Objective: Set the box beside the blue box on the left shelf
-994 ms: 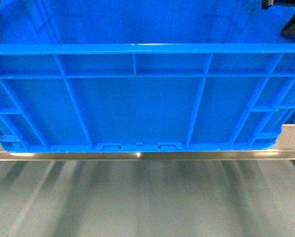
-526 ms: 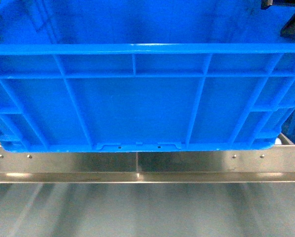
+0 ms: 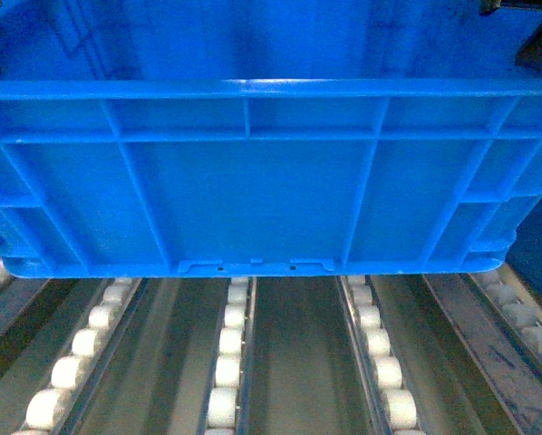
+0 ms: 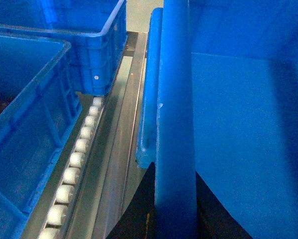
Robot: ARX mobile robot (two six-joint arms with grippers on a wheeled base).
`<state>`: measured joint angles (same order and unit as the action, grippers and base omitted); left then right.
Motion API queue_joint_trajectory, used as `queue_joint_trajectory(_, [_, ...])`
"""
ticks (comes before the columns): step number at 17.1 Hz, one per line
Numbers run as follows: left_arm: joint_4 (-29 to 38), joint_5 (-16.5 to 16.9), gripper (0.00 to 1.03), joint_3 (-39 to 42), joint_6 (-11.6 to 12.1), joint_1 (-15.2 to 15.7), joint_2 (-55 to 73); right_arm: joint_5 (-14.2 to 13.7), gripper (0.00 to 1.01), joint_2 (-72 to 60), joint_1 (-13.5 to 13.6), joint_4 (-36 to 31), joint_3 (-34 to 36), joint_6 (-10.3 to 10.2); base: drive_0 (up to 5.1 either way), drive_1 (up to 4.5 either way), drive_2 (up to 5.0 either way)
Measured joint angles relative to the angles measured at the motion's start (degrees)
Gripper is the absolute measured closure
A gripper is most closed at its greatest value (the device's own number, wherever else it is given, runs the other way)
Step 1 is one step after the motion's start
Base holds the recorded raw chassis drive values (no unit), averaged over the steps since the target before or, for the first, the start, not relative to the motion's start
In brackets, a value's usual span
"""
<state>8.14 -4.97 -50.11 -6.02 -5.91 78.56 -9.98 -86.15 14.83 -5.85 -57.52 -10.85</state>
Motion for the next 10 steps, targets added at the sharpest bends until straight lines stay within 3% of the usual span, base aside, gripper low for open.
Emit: queue_joint_trajectory(10, [0.0,0.0,0.96,0.0,0.0,0.0,0.0,0.0,0.92,0.0,0.0,0.2,0.0,0.0,0.0,0.0,0.0])
